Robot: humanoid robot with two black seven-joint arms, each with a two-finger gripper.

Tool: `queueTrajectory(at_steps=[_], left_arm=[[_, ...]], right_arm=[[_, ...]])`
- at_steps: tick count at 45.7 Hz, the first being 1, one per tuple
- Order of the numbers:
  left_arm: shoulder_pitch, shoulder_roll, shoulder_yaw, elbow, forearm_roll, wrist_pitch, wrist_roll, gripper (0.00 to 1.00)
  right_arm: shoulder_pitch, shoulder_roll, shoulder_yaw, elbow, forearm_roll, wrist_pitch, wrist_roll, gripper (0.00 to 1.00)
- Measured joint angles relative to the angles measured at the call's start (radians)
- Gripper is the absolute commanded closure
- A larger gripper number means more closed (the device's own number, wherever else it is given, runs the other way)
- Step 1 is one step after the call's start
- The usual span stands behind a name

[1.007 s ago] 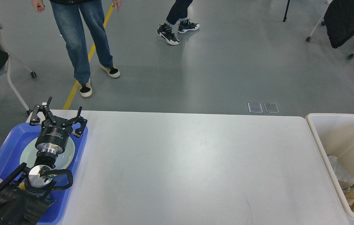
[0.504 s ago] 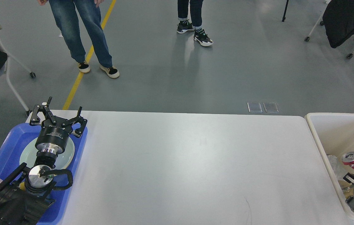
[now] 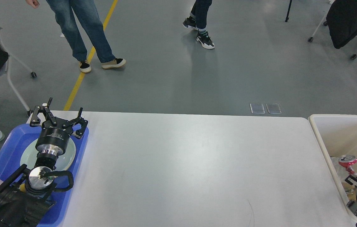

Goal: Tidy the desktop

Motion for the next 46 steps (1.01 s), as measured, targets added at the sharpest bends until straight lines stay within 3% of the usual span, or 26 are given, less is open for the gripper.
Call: queueTrajectory(at_steps=[13, 20, 29, 35, 42, 46], left_arm=[[0.000, 0.000, 0.000, 0.000, 0.000, 0.000, 0.000, 0.04], [0.000, 0.000, 0.000, 0.000, 0.000, 0.000, 0.000, 0.04], [0.000, 0.000, 0.000, 0.000, 0.000, 0.000, 0.000, 0.04], [0.000, 0.000, 0.000, 0.000, 0.000, 0.000, 0.000, 0.04], [0.000, 0.000, 0.000, 0.000, 0.000, 0.000, 0.000, 0.04], [0.000, 0.000, 0.000, 0.000, 0.000, 0.000, 0.000, 0.04]], right_arm=[[0.080, -0.025, 0.094, 0.009, 0.002, 0.026, 0.034, 0.00], [0.171, -0.090, 0.421, -0.001, 0.028, 0.065, 0.130, 0.00], [0.279, -0.112, 0.770, 0.035, 0.034, 0.078, 0.148, 0.00], [0.324, -0.118, 0.960, 0.213, 0.035, 0.086, 0.154, 0.00], [0.323, -0.206, 1.248, 0.449, 0.032, 0.094, 0.158, 0.00], [0.264, -0.223, 1.418, 0.559, 0.014, 0.145, 0.169, 0.00]])
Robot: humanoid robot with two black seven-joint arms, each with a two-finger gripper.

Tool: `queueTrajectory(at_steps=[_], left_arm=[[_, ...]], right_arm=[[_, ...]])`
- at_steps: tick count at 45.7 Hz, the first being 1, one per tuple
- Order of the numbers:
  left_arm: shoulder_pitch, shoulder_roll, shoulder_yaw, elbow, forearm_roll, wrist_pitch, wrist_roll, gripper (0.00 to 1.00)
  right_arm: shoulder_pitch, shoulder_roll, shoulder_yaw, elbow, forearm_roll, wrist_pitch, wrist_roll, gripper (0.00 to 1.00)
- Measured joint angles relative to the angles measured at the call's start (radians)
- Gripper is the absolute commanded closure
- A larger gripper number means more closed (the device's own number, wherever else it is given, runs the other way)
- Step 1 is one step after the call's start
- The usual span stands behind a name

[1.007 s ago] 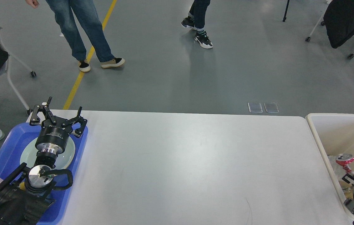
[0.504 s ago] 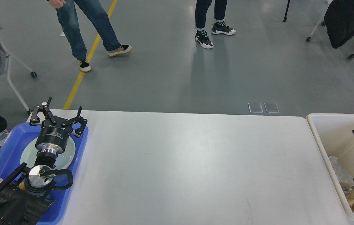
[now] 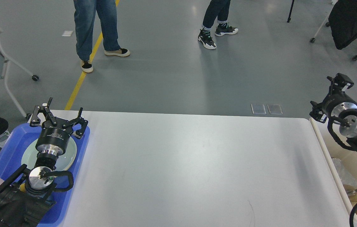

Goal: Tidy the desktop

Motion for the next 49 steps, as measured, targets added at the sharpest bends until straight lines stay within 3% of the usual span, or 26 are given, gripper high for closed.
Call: queueTrajectory(at_steps=[3, 9, 13, 20, 29, 38, 49], left_arm=[[0.000, 0.000, 0.000, 0.000, 0.000, 0.000, 0.000, 0.04], [0.000, 0.000, 0.000, 0.000, 0.000, 0.000, 0.000, 0.04], [0.000, 0.000, 0.000, 0.000, 0.000, 0.000, 0.000, 0.04], [0.000, 0.000, 0.000, 0.000, 0.000, 0.000, 0.000, 0.04], [0.000, 0.000, 0.000, 0.000, 0.000, 0.000, 0.000, 0.04], [0.000, 0.000, 0.000, 0.000, 0.000, 0.000, 0.000, 0.04], [0.000, 0.000, 0.000, 0.000, 0.000, 0.000, 0.000, 0.04]], right_arm=[[-0.060, 0.007, 0.110, 0.032, -0.027, 0.058, 0.040, 0.00], [-0.202, 0.087, 0.317, 0.056, -0.116, 0.173, 0.211, 0.00], [-0.295, 0.129, 0.422, 0.086, -0.174, 0.236, 0.268, 0.00], [-0.445, 0.240, 0.576, 0.154, -0.264, 0.291, 0.283, 0.00], [-0.507, 0.332, 0.639, 0.235, -0.380, 0.241, 0.287, 0.00], [-0.525, 0.351, 0.648, 0.279, -0.421, 0.181, 0.286, 0.00], [-0.523, 0.345, 0.653, 0.278, -0.421, 0.180, 0.292, 0.00]])
